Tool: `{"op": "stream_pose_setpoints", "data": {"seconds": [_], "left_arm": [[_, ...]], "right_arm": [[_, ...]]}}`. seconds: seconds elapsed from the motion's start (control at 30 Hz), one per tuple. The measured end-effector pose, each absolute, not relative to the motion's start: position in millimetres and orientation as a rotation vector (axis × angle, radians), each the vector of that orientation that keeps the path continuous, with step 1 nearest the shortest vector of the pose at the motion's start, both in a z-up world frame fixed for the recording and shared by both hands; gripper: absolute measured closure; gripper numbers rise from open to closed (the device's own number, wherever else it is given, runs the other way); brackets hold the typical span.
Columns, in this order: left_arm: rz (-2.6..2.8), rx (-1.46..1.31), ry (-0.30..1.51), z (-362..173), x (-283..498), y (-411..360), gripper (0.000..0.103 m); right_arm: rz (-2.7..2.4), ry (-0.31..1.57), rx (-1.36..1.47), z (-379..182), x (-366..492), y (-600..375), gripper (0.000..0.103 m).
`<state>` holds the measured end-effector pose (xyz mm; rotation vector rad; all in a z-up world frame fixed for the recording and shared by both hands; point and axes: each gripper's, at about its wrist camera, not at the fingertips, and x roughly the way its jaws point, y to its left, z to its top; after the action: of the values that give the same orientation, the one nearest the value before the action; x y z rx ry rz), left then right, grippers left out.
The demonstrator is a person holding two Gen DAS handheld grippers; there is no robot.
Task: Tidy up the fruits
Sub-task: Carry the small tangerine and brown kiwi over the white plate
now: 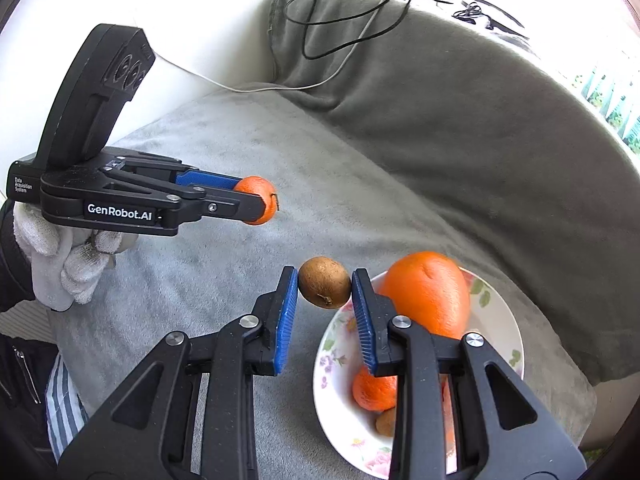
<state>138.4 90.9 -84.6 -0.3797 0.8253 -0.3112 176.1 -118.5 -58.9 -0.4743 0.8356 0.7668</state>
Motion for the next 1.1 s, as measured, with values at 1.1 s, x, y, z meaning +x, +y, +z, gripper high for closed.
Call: {"op": "stream_pose_setpoints", "data": {"seconds": [1.1], "left_arm": [[-0.526, -0.187, 0.819, -62, 127, -60, 0.069]], "right_arm": [[0.545, 0.895, -0.041, -63, 237, -257, 0.074]]}}
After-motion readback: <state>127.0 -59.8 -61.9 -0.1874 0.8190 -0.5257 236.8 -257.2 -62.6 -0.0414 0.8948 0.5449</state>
